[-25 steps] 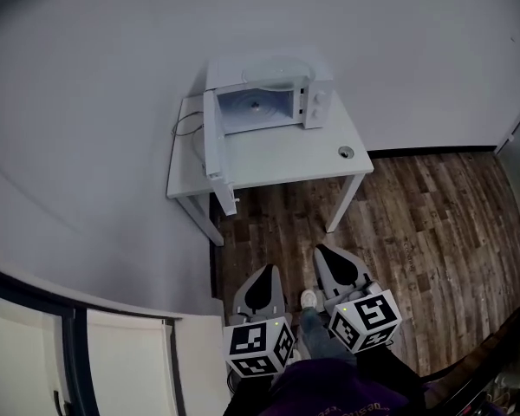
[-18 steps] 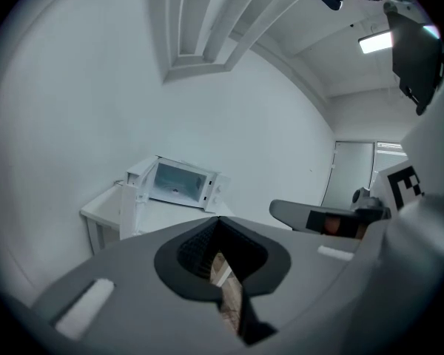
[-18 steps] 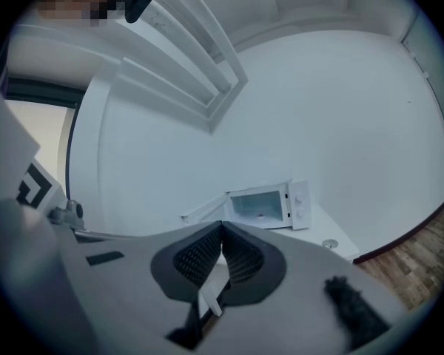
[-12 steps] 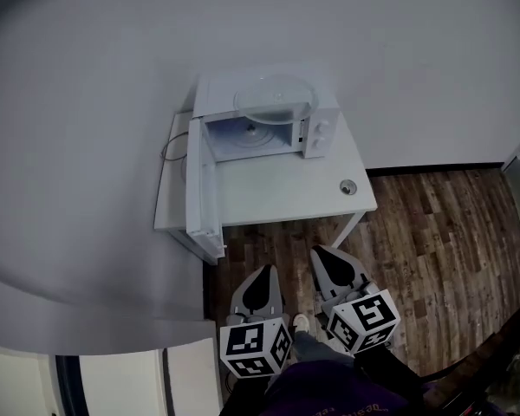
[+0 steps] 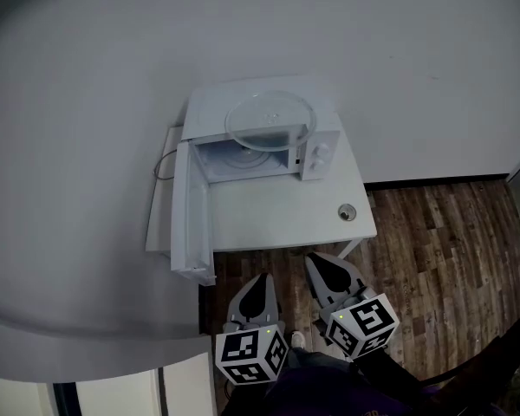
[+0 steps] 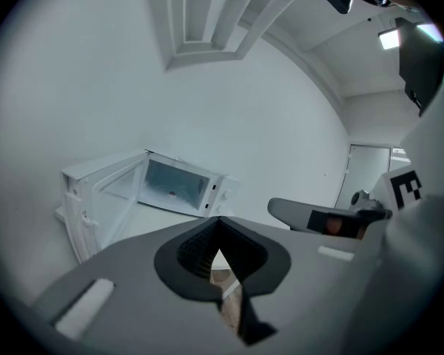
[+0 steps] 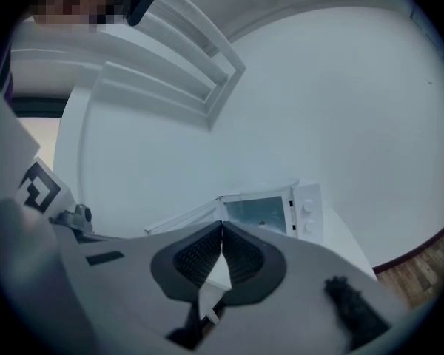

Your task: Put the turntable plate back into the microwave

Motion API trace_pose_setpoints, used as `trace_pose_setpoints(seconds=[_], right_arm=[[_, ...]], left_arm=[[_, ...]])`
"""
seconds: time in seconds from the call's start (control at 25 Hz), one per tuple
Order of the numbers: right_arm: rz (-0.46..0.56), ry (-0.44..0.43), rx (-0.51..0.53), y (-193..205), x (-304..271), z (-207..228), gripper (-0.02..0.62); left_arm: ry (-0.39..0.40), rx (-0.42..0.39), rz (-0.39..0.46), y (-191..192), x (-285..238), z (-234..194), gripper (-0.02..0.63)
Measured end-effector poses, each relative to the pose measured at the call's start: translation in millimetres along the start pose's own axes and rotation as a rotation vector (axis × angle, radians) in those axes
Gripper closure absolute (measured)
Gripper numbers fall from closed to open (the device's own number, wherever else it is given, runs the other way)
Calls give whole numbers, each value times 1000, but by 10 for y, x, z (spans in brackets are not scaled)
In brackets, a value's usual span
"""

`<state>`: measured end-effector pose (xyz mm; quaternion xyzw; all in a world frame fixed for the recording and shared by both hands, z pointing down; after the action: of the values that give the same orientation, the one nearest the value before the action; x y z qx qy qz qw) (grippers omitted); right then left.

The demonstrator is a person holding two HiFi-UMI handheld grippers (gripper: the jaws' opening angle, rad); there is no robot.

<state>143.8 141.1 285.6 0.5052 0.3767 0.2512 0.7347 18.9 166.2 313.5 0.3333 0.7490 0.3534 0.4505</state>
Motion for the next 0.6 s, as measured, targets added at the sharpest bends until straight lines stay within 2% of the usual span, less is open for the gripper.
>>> trace_pose_setpoints(seconds=[0.32, 0.6], right_arm=[[-10, -6, -9, -137, -339, 253, 588], [-14, -3, -28, -364, -869, 538, 588]], left_arm=[[18, 7, -7, -252, -389, -118, 603], [62, 4, -5, -672, -913, -341, 602]])
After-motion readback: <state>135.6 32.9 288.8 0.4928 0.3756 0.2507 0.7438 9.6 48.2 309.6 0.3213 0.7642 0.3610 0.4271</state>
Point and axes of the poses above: the fingertips, and each gripper's own axes: x backward along the fingers, z to its right, y out of its underside, the point moved 5 cm from there along x, backward along the fingers, and after that the axes turned 9 degrees about -z, right-handed, at the moved point
